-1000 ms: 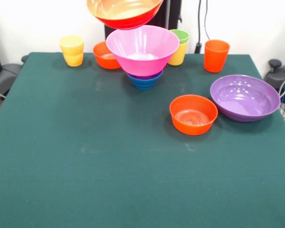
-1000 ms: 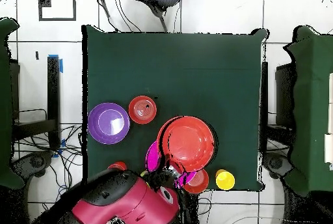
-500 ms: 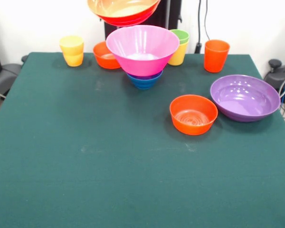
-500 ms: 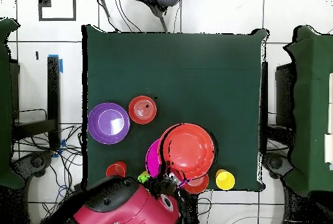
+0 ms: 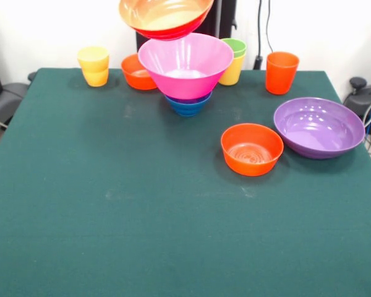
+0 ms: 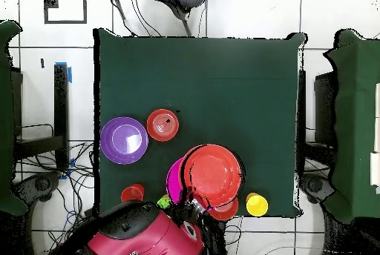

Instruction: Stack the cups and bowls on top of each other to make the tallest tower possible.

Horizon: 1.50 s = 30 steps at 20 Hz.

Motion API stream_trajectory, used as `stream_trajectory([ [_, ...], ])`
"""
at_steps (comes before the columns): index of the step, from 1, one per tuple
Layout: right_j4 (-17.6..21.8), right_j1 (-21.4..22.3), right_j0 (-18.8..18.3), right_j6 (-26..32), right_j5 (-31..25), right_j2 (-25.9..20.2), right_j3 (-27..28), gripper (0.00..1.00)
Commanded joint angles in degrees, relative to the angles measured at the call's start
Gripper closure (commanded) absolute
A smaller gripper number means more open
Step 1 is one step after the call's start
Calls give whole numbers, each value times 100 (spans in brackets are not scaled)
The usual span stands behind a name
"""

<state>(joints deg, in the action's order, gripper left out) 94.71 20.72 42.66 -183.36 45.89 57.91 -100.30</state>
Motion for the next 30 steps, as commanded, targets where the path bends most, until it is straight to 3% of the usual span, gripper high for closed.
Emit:
stream_trajectory([
  [1, -197, -104, -214, 79, -119, -1232, -286, 100],
  [17, -634, 22, -575, 729, -585, -1811, -493, 100],
  [25, -603, 109, -507, 673, -564, -1722, -515, 100],
  [30, -741, 190, -632, 924, -691, -1827, -604, 100],
])
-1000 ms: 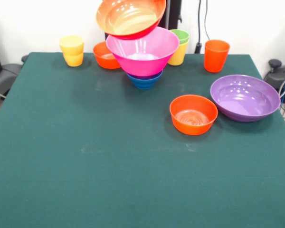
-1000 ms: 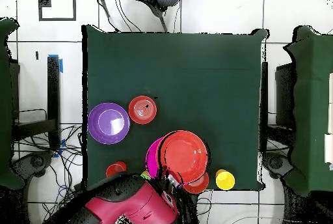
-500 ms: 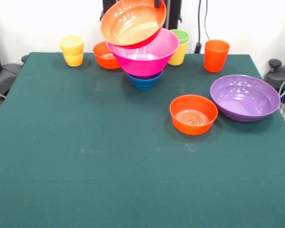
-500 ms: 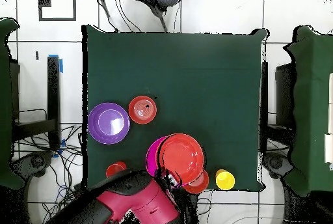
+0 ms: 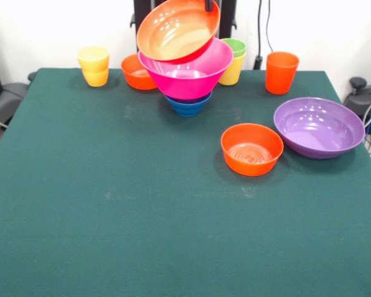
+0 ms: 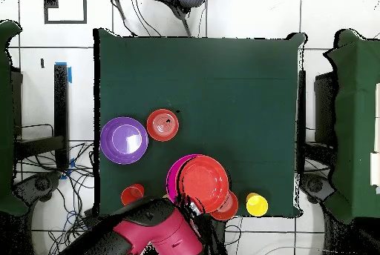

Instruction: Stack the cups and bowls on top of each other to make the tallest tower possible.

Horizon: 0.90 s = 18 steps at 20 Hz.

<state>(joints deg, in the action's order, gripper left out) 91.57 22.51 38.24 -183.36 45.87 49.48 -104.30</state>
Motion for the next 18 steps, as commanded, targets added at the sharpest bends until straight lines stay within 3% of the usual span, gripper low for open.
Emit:
stream_trajectory([
  [1, -445, 16, -207, 966, -726, -1006, -207, 100],
  [6, -464, 89, -229, 1010, -808, -1036, -231, 100],
  [18, -915, 136, -638, 1844, -1068, -1322, -369, 100],
])
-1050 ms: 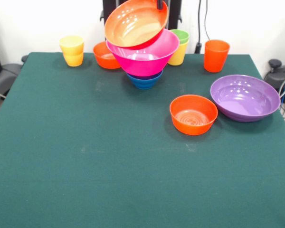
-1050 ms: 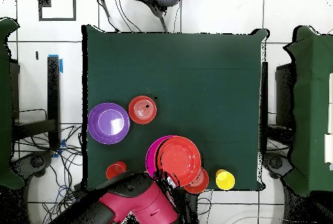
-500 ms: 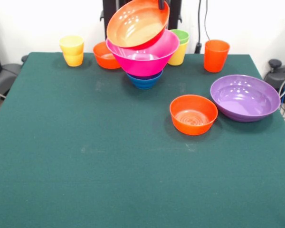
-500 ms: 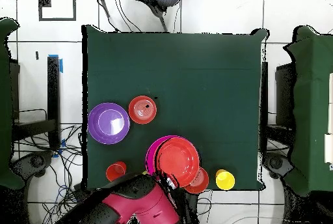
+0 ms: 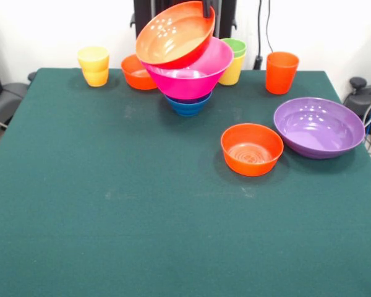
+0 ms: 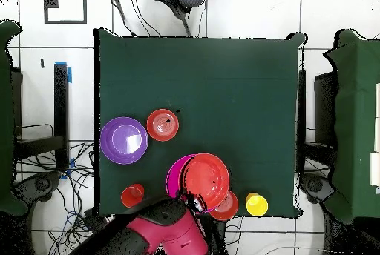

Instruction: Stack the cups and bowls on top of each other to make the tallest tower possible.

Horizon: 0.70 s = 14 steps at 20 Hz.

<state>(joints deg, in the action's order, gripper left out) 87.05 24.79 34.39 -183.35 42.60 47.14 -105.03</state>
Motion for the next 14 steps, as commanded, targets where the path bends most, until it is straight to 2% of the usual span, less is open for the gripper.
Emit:
stream_trajectory([
  [1, -479, -73, -247, 1861, -762, -1103, -322, 100],
  [9, -590, -46, -398, 2119, -852, -1268, -405, 100],
  [14, -502, -81, -461, 2001, -839, -1311, -300, 100],
])
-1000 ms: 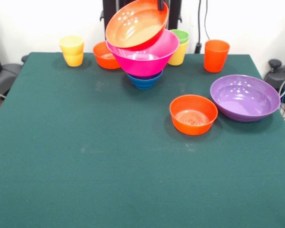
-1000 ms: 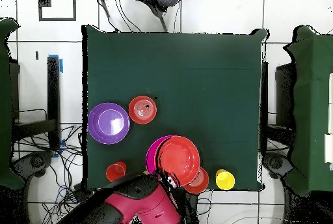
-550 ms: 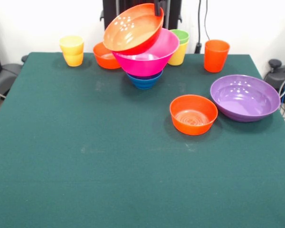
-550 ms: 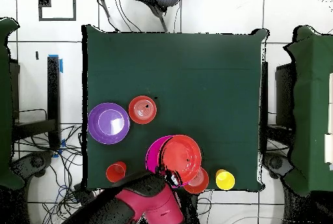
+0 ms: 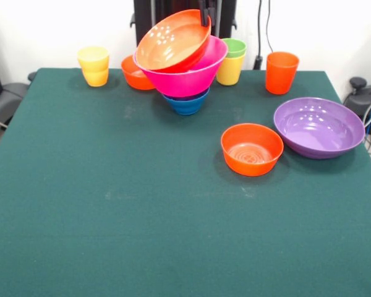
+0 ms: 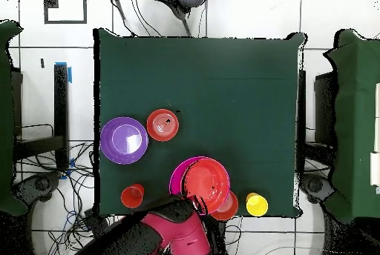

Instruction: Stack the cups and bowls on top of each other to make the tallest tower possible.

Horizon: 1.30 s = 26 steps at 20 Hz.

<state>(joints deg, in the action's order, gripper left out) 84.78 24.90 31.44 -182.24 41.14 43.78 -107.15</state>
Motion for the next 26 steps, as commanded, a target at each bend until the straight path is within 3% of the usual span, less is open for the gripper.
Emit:
stream_trajectory([
  [1, -279, -89, -184, 1905, -691, -984, -93, 100],
  [19, -1158, 288, -305, 2377, -659, -830, -101, 100],
  [26, -1266, 384, -208, 2297, -674, -732, -38, 100],
])
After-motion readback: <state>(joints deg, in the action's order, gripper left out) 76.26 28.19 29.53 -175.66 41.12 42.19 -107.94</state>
